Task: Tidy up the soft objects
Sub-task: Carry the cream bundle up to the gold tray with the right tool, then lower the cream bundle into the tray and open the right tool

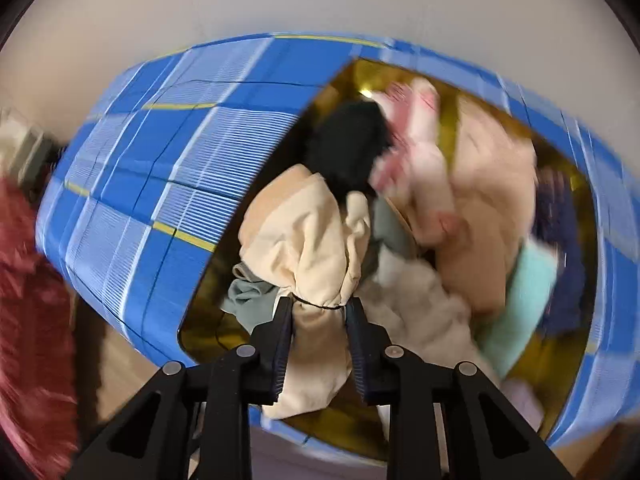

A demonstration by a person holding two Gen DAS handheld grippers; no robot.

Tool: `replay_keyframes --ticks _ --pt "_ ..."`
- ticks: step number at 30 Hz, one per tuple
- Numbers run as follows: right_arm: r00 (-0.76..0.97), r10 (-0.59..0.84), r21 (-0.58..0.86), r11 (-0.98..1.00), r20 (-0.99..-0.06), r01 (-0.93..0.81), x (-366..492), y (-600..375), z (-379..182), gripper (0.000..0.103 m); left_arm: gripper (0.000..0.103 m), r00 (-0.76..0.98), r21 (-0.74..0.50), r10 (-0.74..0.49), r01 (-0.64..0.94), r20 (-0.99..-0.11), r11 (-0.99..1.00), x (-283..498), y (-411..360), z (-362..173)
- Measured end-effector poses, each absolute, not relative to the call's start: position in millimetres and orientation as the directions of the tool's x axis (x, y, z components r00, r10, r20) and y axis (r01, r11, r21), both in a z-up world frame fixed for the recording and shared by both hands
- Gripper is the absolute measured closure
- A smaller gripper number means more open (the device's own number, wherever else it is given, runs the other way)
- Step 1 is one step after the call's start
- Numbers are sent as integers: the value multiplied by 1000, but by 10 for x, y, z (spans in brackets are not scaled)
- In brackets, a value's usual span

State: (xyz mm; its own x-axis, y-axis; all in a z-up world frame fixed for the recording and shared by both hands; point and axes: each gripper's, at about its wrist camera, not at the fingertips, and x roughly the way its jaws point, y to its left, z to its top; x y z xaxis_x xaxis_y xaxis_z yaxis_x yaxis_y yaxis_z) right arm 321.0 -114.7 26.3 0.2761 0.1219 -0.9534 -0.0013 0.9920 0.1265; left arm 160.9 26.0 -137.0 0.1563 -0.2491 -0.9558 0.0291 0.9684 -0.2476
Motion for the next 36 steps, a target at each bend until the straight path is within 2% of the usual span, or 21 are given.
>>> replay_keyframes --ticks 6,14,19,22,24,25,26,28,30,32,36 --pt "246 184 229 958 -952 170 3103 -1417 86 77 38 149 -247 -249 35 -957 968 1608 240 -1370" --pt "332 283 362 909 -900 204 3457 -1453 -36 77 38 146 -256 -254 10 -956 967 1625 286 -1392" --pt "297 275 341 919 -914 197 3388 -1470 -26 78 38 142 -256 -255 16 -956 967 1635 244 -1402" --pt "259 265 314 934 -929 171 3314 -1402 21 70 38 139 -247 -248 24 -959 969 1625 226 -1410" --pt "276 299 346 928 -914 141 3254 -1419 139 57 38 141 -244 -246 26 -959 969 1618 225 -1406" --pt "304 309 361 923 -901 132 3214 -1447 215 45 38 142 -242 -243 27 -960 970 1616 226 -1405" --pt "341 314 373 920 -886 122 3147 -1488 328 40 38 144 -236 -237 25 -961 971 1614 233 -1406" --pt "386 296 356 930 -873 90 3014 -1565 522 40 38 144 -230 -230 18 -963 973 1612 252 -1413" --pt "411 229 282 957 -882 74 2855 -1662 650 46 38 145 -224 -224 15 -964 974 1610 263 -1417" --pt "393 152 191 980 -907 62 2745 -1728 654 60 38 148 -219 -219 13 -965 976 1604 274 -1416" --pt "321 102 127 990 -941 58 2653 -1853 414 76 38 147 -206 -204 5 -968 979 1607 301 -1444"
